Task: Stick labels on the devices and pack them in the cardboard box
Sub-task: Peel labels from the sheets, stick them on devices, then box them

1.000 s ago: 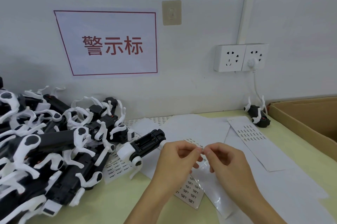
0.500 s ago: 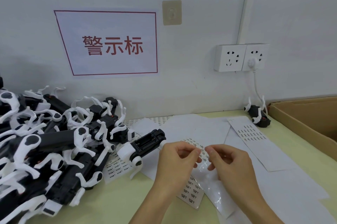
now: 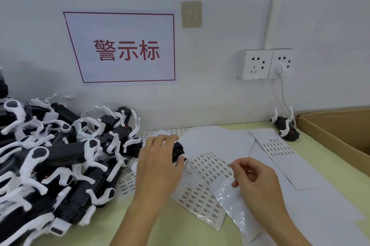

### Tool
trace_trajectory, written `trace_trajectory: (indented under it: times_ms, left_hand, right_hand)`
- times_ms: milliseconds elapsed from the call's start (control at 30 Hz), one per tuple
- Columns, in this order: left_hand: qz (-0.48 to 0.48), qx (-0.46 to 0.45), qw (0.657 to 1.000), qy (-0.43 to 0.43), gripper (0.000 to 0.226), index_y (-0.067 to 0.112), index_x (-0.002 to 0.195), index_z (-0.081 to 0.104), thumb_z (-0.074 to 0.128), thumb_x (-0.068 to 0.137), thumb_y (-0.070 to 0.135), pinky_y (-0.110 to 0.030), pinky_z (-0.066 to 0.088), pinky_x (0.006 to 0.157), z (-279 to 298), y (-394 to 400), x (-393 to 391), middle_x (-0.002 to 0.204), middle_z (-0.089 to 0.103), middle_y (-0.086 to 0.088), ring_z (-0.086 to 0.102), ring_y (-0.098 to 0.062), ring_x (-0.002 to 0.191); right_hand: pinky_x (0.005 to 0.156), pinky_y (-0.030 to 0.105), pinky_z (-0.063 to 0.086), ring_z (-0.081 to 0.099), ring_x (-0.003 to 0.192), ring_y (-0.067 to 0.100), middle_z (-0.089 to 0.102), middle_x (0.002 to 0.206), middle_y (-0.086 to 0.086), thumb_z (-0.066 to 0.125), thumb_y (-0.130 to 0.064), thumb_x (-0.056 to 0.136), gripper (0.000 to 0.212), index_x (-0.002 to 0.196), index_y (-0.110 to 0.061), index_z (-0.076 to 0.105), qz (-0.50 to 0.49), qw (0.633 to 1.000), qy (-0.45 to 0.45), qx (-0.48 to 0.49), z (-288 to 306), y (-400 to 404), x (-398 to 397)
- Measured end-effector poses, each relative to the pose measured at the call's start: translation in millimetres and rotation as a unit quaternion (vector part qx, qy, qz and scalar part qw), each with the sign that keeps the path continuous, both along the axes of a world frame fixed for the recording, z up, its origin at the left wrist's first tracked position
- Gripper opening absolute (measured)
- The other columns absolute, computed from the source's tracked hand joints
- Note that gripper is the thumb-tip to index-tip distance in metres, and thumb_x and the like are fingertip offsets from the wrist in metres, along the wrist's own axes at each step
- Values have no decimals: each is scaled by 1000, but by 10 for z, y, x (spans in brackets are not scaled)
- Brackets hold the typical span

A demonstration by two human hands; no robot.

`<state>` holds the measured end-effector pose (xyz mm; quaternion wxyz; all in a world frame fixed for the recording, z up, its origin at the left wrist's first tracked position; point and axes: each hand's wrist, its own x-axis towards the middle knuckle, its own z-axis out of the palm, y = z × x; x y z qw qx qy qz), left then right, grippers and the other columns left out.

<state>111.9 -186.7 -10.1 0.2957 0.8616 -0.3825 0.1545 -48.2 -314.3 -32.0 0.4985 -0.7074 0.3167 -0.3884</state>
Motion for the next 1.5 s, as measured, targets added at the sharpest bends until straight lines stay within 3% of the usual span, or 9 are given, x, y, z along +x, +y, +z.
trace_trajectory:
  times_ms: [100,267,467,633,767,967,1133,1267,1500]
  left_hand:
    - [71,148,986,-23,60,33,143,36,59,90,51,-30,30,104,2,106,95,137,50,13,42,-13,129]
    - [96,192,976,-44,24,26,114,47,55,92,31,-30,35,68,52,169,130,95,61,9,62,-17,89]
    - [33,21,984,171,26,31,102,53,70,84,40,-36,57,69,150,197,115,86,65,10,66,-15,73]
    - [-81,-142,911,378,46,36,119,47,77,85,30,-17,48,47,208,138,62,91,71,-3,64,-3,53]
    - [-145,-191,870,430,57,66,120,39,71,91,30,-18,48,61,263,94,-37,100,70,-2,67,-7,71]
    - [-206,-247,811,489,60,60,119,54,76,75,26,-51,56,88,284,2,-160,96,68,-7,73,-23,85]
    - [-240,-235,808,483,61,57,120,58,77,77,19,-48,58,86,284,-22,-209,99,74,-8,75,-25,84]
    - [-258,-220,804,488,62,58,123,57,78,82,16,-23,56,70,273,-35,-219,95,76,-5,74,-21,80]
    - [-276,-210,801,488,63,59,125,56,73,81,18,-24,56,78,282,-50,-233,99,77,-7,74,-23,84]
  right_hand:
    - [53,7,43,61,53,4,67,60,-7,68,-15,92,16,77,-21,71,5,1000,4,-2,-15,6,-1]
    - [56,7,44,63,56,5,68,63,-9,68,-16,92,15,78,-21,71,15,1000,7,-5,-21,14,8]
    - [58,7,45,62,62,5,68,65,-9,68,-14,92,16,78,-21,71,40,999,1,-22,-5,50,7]
    - [64,21,48,61,72,5,68,74,-9,67,-15,92,16,78,-22,68,54,997,-18,-48,101,68,10]
    - [67,24,49,59,76,5,66,79,-9,65,-13,93,16,80,-22,68,80,992,-45,-91,359,64,59]
    - [61,24,47,56,64,7,65,70,-5,66,-14,90,16,77,-22,68,193,968,-19,-160,925,25,202]
    - [59,25,46,53,57,10,64,63,-4,67,-22,90,14,76,-25,69,241,952,51,-183,1044,-36,274]
    - [58,15,42,54,59,6,66,67,-3,70,-17,90,18,74,-25,70,207,946,93,-233,986,-52,310]
    - [76,4,31,43,94,-6,44,90,-16,70,-19,89,26,71,-36,61,150,924,137,-324,983,1,300]
